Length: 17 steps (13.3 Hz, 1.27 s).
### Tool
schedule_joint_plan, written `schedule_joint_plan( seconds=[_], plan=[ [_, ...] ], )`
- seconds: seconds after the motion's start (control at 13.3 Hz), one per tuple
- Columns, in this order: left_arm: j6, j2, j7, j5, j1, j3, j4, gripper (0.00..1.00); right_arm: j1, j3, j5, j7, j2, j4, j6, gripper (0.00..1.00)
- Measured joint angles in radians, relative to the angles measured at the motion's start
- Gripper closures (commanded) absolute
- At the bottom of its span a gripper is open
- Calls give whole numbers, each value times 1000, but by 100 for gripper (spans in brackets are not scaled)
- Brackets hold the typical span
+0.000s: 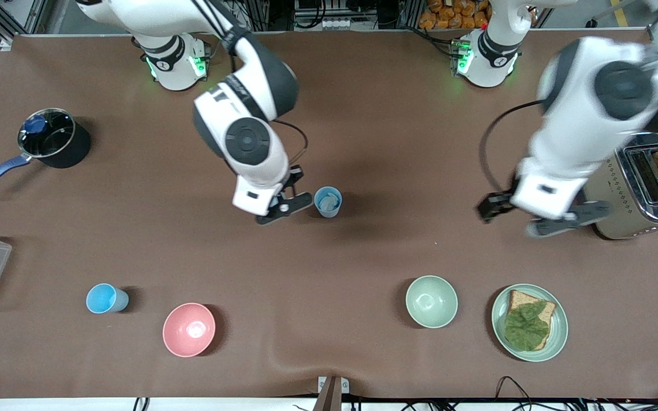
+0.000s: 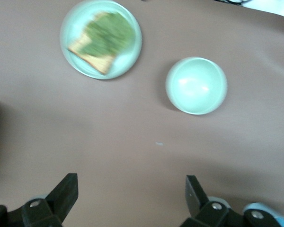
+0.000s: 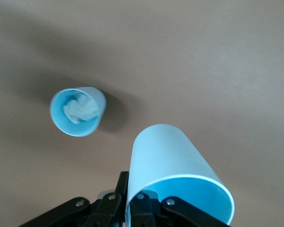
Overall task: Stack blue cups with both arms
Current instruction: 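Withdraw the left gripper while the right gripper brings its cup over, then lower the right gripper's blue cup into the placed blue cup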
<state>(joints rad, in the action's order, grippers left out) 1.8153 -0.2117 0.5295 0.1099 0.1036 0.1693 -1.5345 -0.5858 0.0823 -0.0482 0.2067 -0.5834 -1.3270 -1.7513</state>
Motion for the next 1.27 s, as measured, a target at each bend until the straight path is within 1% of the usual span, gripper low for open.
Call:
schedule_joint_plan(
  seconds=[0.15,0.3,0.67,0.82,1.12,1.27],
  plan=[
    [-75,42,-96,-6,-63,1,0,0,-39,-3,24,2,-63,67,-2,100],
    [-129,66,-150,-7,-85,3,-2,0,-72,-4,35,47,-106,111,-17,100],
    [-178,106,-217,-7,-89,-2,-18,0,-152,-4,41,244,-162,131,-53,100],
    [-185,120,-237,-9,-91,-19,-38,0,-159,-5,43,276,-171,131,-80,100],
    [-186,154,-314,-73,-90,-89,-83,0,-168,-5,44,286,-191,131,-120,100],
    [-186,162,-334,-80,-90,-105,-94,0,-169,-5,44,289,-195,131,-124,100]
  ],
)
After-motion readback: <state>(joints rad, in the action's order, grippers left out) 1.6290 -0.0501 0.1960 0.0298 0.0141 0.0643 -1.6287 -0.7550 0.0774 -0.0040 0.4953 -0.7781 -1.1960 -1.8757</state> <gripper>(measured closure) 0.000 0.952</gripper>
